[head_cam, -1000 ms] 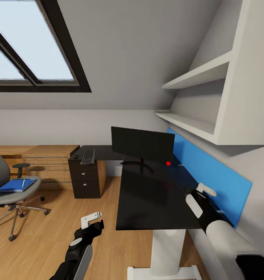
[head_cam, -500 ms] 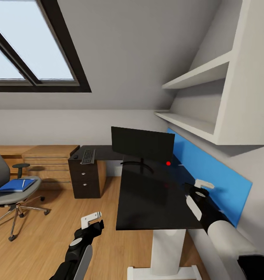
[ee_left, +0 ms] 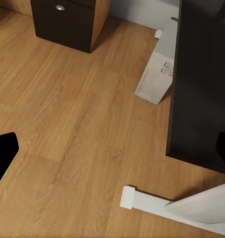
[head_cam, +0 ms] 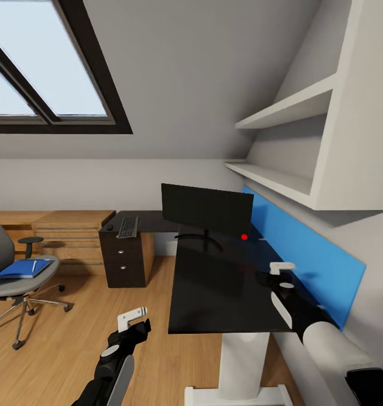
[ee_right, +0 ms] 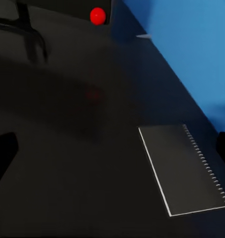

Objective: In the bedroom, organize the workspace by keeping the computer under the desk, ensuring the monitor is on the desk, placing the keyboard on the desk next to the monitor, placing the mouse on the desk next to the keyboard, moving the folder from the swivel chair onto the desk next to the mouse, stacking the notebook on top of the folder with the pen on top of the notebook, and positioning the swivel chair next to the desk.

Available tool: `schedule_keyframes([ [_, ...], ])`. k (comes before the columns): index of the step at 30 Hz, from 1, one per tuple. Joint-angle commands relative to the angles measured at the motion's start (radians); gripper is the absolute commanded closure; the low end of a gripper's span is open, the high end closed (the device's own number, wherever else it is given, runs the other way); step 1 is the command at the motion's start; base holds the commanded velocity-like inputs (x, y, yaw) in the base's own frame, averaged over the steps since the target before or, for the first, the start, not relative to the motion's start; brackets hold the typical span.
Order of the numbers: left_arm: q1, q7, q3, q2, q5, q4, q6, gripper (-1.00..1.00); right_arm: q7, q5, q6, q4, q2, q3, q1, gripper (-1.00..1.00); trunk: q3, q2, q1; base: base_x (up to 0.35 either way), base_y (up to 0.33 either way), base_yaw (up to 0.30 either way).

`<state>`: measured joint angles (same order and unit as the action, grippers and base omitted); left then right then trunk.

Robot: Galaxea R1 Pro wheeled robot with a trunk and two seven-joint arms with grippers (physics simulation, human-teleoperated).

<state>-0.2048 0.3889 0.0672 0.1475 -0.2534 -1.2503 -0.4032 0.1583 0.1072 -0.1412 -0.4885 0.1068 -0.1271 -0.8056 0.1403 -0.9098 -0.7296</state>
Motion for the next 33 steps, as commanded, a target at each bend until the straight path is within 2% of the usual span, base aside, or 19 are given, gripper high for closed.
schedule_keyframes([
  [1, -0.001, 0.009, 0.002, 0.0, -0.011, -0.001, -0.002, -1.0, -0.012, -0.002, -0.008, -0.002, 0.006, -0.009, -0.001, -1.0, 0.002, -0.001, 0.0, 0.0, 0.0, 0.0],
  [4, -0.001, 0.009, 0.002, -0.001, -0.01, -0.001, -0.003, -1.0, -0.109, -0.029, -0.015, 0.001, 0.037, -0.01, -0.001, -1.0, 0.002, -0.001, 0.0, 0.0, 0.0, 0.0],
  [5, -0.001, 0.009, 0.002, -0.002, -0.01, -0.002, -0.003, -1.0, -0.252, -0.045, -0.013, 0.011, 0.067, -0.012, 0.0, -1.0, 0.002, -0.001, 0.0, 0.0, 0.0, 0.0],
  [8, -0.001, 0.009, 0.002, -0.002, -0.01, -0.002, -0.003, -1.0, -0.321, -0.053, 0.005, 0.05, 0.086, -0.012, 0.0, -1.0, 0.002, -0.001, 0.0, 0.0, 0.0, 0.0],
  [9, -0.001, 0.009, 0.002, -0.001, -0.01, -0.002, -0.003, -1.0, -0.339, -0.054, 0.034, 0.081, 0.101, -0.012, 0.001, -1.0, 0.002, -0.001, 0.0, 0.0, 0.0, 0.0],
  [11, -0.001, 0.009, 0.002, -0.001, -0.01, -0.002, -0.003, -1.0, -0.352, -0.054, 0.08, 0.118, 0.116, -0.012, 0.001, -1.0, 0.002, -0.001, 0.0, 0.0, 0.0, 0.0],
  [13, -0.001, 0.008, 0.007, 0.0, -0.01, -0.001, -0.002, -1.0, -0.364, -0.055, 0.202, 0.2, 0.131, -0.011, 0.002, -1.0, 0.002, -0.001, 0.0, 0.0, 0.0, 0.0],
  [14, -0.001, 0.008, 0.007, 0.0, -0.01, -0.001, -0.002, -1.0, -0.364, -0.055, 0.202, 0.2, 0.131, -0.011, 0.002, -1.0, 0.002, -0.001, 0.0, 0.0, 0.0, 0.0],
  [15, -0.001, 0.009, 0.014, 0.0, -0.01, -0.001, -0.002, -1.0, -0.366, -0.056, 0.272, 0.251, 0.135, -0.012, 0.002, -1.0, 0.002, -0.001, 0.0, 0.0, 0.0, 0.0],
  [16, -0.001, 0.009, 0.017, 0.001, -0.01, -0.001, -0.002, -1.0, -0.367, -0.056, 0.299, 0.271, 0.136, -0.013, 0.002, -1.0, 0.002, -0.001, 0.0, 0.0, 0.0, 0.0],
  [20, -0.001, 0.01, 0.021, 0.001, -0.01, -0.001, -0.002, -1.0, -0.369, -0.054, 0.336, 0.297, 0.137, -0.013, 0.002, -1.0, 0.002, -0.001, 0.0, 0.0, 0.0, 0.0],
  [33, -0.001, 0.01, 0.023, 0.0, -0.01, -0.001, -0.003, -1.0, -0.37, -0.049, 0.349, 0.286, 0.138, -0.005, 0.002, -1.0, 0.002, -0.001, 0.0, 0.0, 0.0, 0.0],
])
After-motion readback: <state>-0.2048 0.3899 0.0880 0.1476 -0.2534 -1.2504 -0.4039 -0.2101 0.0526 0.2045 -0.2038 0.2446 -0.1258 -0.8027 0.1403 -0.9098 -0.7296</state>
